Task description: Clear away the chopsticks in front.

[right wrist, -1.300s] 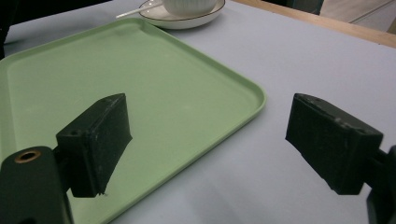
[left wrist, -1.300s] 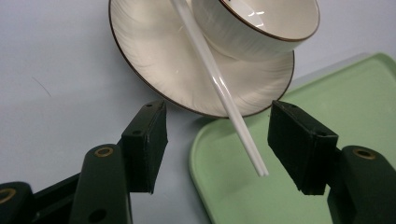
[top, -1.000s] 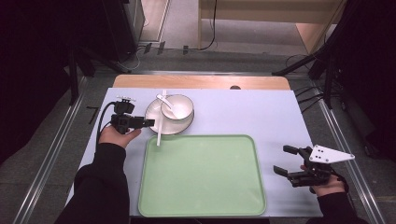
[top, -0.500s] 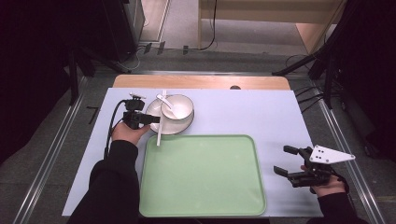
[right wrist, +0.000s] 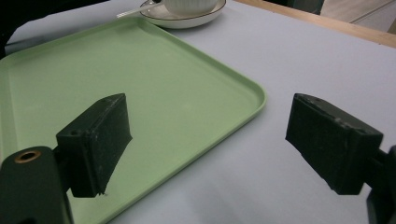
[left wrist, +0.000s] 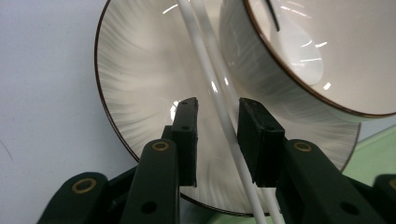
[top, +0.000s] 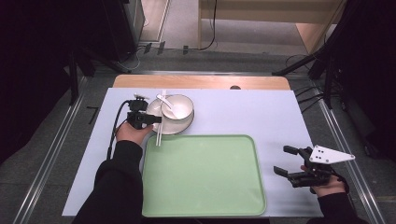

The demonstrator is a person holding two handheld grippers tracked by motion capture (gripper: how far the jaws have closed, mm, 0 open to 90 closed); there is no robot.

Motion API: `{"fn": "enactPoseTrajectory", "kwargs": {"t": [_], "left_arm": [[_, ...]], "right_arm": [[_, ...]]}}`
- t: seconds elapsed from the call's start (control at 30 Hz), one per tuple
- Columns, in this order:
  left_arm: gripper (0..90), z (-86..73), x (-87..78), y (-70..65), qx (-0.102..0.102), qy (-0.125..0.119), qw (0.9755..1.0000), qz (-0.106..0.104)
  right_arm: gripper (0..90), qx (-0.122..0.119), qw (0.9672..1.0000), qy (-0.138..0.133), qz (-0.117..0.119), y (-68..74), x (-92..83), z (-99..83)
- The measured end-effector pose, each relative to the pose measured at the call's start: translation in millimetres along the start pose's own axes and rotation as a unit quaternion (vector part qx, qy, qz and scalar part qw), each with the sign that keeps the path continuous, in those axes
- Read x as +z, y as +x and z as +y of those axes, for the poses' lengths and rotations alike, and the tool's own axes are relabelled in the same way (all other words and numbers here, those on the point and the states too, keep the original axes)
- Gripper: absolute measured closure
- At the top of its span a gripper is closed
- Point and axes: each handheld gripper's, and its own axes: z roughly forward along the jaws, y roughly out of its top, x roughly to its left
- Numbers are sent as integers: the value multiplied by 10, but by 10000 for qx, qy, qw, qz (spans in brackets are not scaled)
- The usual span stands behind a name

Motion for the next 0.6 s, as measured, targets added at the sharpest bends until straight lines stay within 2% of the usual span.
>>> {"fn": "enactPoseTrajectory", "kwargs": {"t": [0.17,0.23,0.3,0.4,0.6], "left_arm": [[797,2,63,9,-58,53,9999,79],[811,5,89,5,-121,23,9998,151],[834,15,99,12,-289,-46,9993,248],[854,22,94,25,-367,-50,9988,307],[860,30,42,66,-503,-73,9985,198]], "right_arm": [[141,-11,10000,-1,-1,-1,2,1],[141,-16,10000,4,-4,-2,2,1],[141,-2,10000,5,-8,1,-2,0],[141,-11,10000,2,-4,-1,-3,-2],[141,-4,10000,-2,1,0,-3,-1]]}}
